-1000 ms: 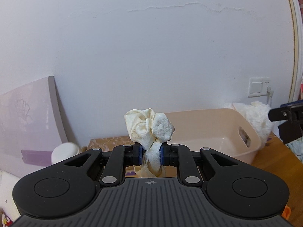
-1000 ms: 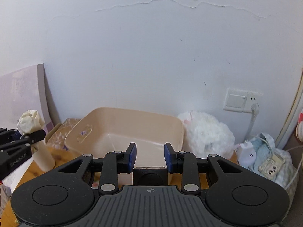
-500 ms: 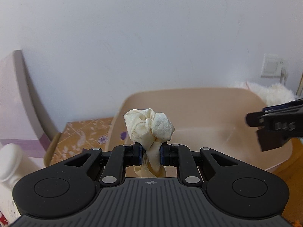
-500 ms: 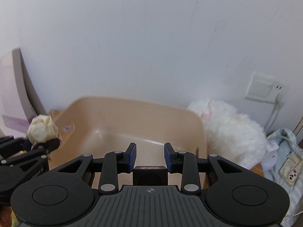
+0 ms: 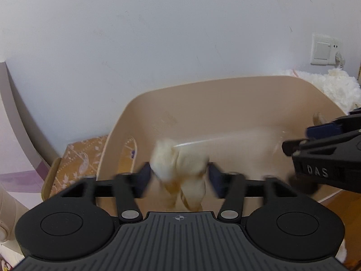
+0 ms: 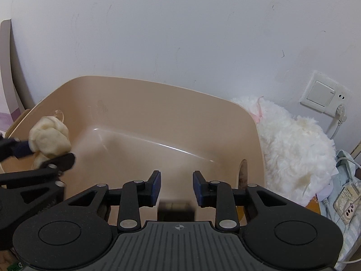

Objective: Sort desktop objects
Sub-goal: 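Open both grippers over the beige bin to drop the held items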

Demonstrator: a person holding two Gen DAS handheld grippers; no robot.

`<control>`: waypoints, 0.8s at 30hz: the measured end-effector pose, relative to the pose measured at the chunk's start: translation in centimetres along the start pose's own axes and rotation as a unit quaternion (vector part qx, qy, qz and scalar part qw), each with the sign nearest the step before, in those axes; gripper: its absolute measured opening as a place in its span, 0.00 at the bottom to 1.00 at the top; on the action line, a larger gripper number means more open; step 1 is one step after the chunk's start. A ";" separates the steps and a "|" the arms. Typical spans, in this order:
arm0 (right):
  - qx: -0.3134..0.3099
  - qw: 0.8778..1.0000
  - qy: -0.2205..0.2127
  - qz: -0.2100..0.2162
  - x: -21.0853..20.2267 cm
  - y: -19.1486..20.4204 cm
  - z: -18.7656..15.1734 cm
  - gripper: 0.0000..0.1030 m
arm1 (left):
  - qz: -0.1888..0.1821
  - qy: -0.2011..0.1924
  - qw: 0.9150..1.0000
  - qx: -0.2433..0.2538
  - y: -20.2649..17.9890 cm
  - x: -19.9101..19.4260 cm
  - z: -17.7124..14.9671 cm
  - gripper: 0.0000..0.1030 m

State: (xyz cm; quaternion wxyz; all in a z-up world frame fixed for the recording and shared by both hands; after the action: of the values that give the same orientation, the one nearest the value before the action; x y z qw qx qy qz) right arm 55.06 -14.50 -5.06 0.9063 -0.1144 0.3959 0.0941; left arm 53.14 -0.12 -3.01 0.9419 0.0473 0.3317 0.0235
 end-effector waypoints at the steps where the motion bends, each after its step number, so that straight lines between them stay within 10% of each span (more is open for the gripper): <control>1: -0.001 1.000 -0.004 0.002 -0.2 0.0 0.0 0.66 | 0.003 -0.006 1.000 -0.001 0.2 -0.2 0.0 0.73; 11: 0.004 0.999 -0.048 0.005 -5.0 -0.4 -1.2 0.92 | 0.011 -0.032 0.999 -0.009 2.1 -3.8 -0.3 0.77; 24: -0.002 0.994 -0.108 0.012 -13.7 0.6 -5.3 1.00 | 0.035 -0.073 0.997 0.006 4.9 -11.7 -3.8 0.80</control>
State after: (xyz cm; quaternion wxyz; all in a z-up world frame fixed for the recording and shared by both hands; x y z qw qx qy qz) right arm 42.04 -16.53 1.46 0.9424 -0.1008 0.2965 0.1176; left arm 41.61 4.16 1.81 0.9619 0.0661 0.2603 0.0509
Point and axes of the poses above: each gripper's, at about its wrist camera, not at the fingertips, and x roughly the way its jaws point, y to its left, z to its top, the point moved 3 cm from there along x, roughly the way its jaws point, and after that the axes turned 6 degrees about -x, right-handed, at the moved point
